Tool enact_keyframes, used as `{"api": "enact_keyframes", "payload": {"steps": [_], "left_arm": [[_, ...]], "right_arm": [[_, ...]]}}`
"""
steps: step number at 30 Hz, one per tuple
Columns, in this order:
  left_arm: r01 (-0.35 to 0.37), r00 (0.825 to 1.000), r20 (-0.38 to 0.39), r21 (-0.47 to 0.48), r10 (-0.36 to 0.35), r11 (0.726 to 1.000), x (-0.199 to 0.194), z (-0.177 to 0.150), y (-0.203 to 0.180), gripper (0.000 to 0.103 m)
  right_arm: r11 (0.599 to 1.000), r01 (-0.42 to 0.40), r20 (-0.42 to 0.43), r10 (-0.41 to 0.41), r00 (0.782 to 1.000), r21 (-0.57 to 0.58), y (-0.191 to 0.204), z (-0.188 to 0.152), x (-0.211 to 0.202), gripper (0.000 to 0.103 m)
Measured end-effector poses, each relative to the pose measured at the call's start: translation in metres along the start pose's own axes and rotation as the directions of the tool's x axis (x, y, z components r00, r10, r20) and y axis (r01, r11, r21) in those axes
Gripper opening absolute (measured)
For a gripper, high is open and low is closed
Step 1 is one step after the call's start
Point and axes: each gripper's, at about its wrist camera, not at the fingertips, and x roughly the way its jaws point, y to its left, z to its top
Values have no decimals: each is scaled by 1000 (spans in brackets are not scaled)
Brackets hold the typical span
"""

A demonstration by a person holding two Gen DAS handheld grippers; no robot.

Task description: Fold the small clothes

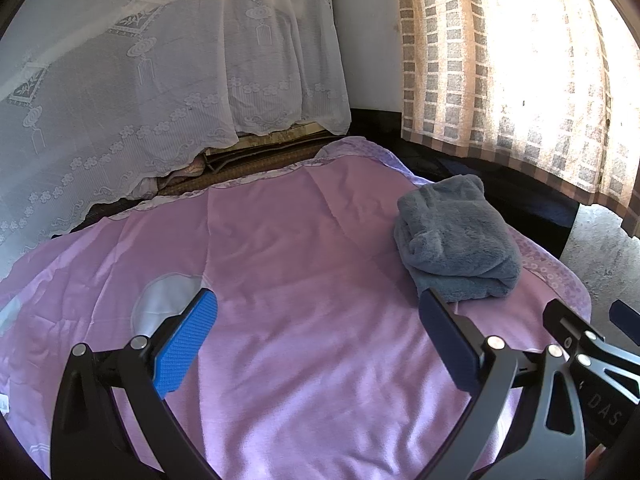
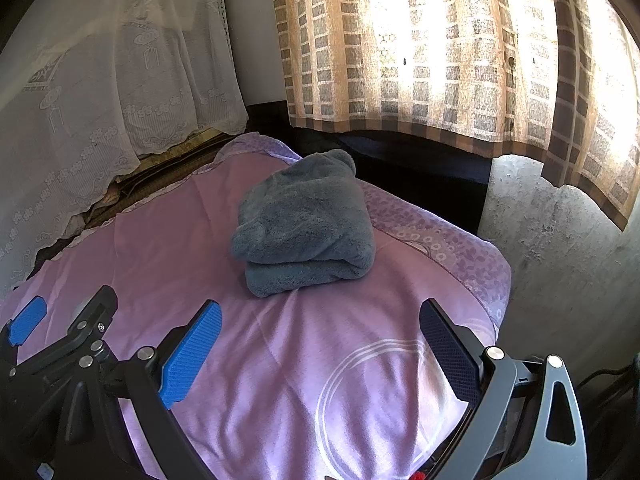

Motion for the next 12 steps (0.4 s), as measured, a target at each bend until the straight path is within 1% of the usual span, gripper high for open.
{"api": "enact_keyframes", "payload": {"steps": [4,8,12], "left_arm": [[-5,1000,3,-1,5,1000,0,0,1,98],[-17,1000,14,-7,17,1000,1,1,10,98],[-13,1000,14,-5,13,1000,4,2,20,98]], "right_arm": [[1000,-1,1,1,1000,0,-1,0,0,100],[1000,-4,2,4,1000,2,2,0,0,100],[1000,-6,2,6,1000,1,6,-1,0,100]]}}
